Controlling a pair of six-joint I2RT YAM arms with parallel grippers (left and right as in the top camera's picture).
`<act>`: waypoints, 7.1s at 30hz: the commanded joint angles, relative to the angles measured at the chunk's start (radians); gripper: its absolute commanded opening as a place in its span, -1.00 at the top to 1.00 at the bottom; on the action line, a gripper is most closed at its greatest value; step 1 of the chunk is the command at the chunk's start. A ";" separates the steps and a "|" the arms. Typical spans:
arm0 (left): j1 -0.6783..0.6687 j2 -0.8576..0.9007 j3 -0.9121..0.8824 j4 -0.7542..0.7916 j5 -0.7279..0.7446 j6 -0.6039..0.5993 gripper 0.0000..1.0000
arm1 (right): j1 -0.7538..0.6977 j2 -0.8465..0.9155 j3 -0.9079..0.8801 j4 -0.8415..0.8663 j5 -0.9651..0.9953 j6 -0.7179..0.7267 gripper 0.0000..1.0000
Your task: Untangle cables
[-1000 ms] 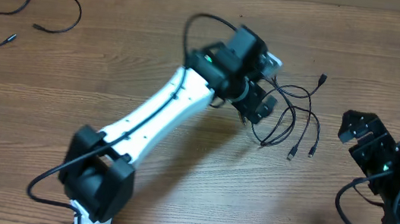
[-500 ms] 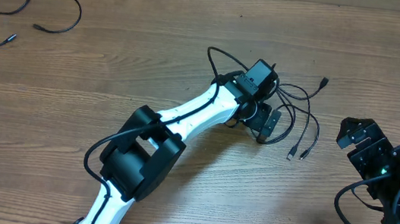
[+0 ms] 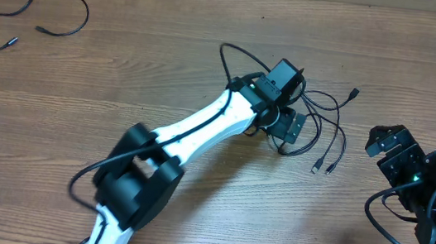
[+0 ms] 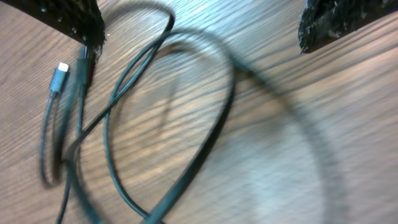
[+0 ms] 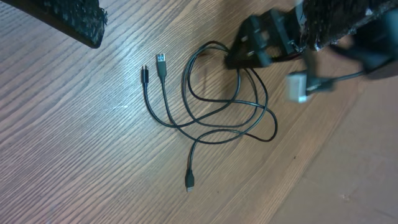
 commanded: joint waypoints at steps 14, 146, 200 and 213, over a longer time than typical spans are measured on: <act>-0.049 -0.088 0.006 -0.013 -0.083 -0.088 -0.93 | 0.002 -0.003 0.019 -0.031 0.010 -0.010 -1.00; 1.162 -0.832 0.076 -0.312 -0.297 -0.068 0.91 | -0.007 0.920 -0.040 0.278 0.083 0.518 0.89; 1.720 -0.533 0.113 -0.067 -0.341 -0.112 0.92 | -0.007 0.920 -0.040 0.377 0.084 0.519 -1.00; 1.635 -0.256 0.113 -0.138 0.029 0.107 0.92 | -0.007 0.920 -0.040 0.377 0.084 0.519 -1.00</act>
